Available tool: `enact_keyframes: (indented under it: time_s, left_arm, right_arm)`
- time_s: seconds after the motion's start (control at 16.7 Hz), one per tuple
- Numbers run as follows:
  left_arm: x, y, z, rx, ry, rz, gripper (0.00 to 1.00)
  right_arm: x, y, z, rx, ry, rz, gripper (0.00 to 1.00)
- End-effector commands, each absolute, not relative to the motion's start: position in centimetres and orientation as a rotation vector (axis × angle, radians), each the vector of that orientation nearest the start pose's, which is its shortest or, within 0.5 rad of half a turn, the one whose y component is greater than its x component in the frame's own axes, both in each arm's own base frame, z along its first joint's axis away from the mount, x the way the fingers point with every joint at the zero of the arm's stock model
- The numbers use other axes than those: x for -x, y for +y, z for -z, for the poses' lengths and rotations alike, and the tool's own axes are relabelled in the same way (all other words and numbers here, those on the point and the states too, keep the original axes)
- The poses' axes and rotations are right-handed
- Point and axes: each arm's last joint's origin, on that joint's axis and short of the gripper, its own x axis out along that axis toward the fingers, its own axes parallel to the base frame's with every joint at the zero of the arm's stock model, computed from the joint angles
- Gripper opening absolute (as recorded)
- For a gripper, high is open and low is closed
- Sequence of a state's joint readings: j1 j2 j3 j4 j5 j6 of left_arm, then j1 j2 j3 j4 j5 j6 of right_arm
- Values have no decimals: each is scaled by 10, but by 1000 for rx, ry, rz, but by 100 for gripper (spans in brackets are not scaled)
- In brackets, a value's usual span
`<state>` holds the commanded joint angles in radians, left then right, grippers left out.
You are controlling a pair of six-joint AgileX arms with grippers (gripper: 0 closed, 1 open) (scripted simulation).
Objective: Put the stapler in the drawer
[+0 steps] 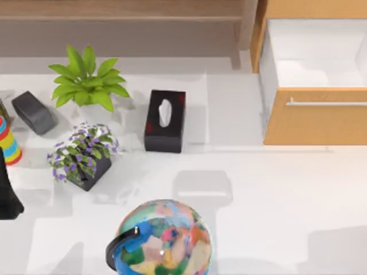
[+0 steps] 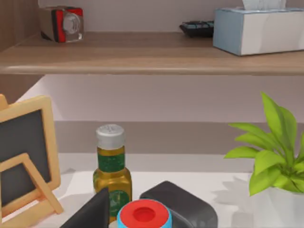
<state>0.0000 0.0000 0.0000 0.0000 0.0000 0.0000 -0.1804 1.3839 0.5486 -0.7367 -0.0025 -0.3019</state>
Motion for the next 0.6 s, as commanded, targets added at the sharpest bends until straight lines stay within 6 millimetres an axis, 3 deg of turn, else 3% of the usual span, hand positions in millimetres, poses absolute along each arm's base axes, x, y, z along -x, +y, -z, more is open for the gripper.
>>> enact_keyframes:
  time_s: [0.42, 0.6]
  left_arm:
    - [-106, -1, -160, 0, 0, 0, 100]
    - [-106, -1, -160, 0, 0, 0, 100]
  right_arm:
    - [-183, -34, -120, 89, 1568, -93, 0]
    - [-183, -33, -133, 94, 1572, -98, 0]
